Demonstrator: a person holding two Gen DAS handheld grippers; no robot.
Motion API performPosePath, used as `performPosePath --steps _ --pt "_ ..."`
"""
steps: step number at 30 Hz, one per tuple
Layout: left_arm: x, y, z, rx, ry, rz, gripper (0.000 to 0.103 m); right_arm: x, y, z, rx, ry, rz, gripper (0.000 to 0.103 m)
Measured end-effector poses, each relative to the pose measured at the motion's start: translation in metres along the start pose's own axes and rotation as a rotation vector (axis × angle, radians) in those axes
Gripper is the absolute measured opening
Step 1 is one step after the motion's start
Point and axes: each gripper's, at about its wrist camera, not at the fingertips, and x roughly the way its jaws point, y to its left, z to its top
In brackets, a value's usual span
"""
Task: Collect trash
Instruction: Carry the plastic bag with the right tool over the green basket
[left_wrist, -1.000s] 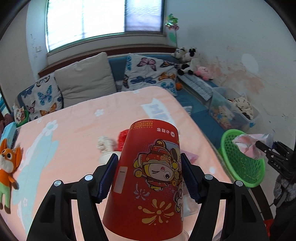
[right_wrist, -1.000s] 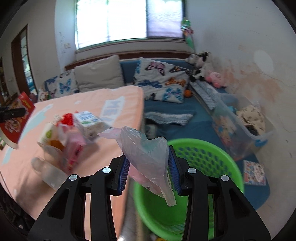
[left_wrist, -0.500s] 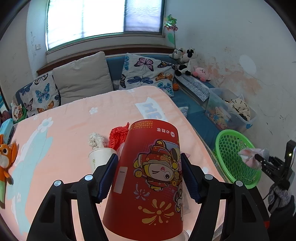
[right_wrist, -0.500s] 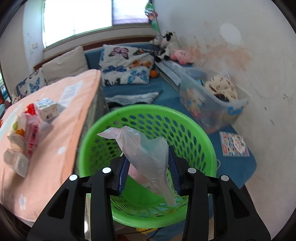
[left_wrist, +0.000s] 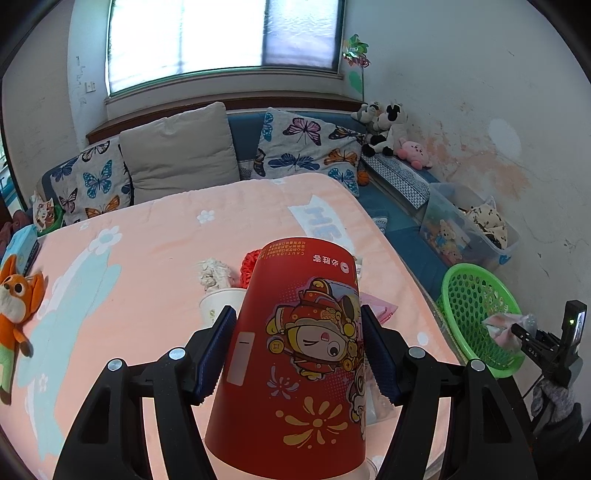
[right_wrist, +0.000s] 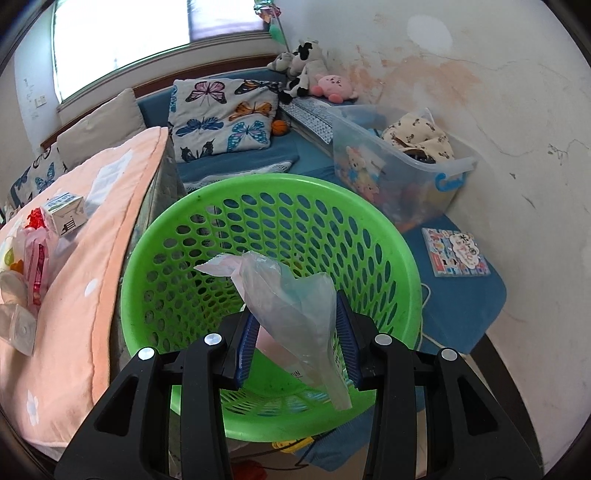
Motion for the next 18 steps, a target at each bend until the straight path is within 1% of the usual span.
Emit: performPosePath --steps 18 --pt "0.0003 0.0088 -0.0049 -0.022 0.004 0.015 0.065 0.0015 -0.0077 0.0032 0.039 0.008 -0.029 0.041"
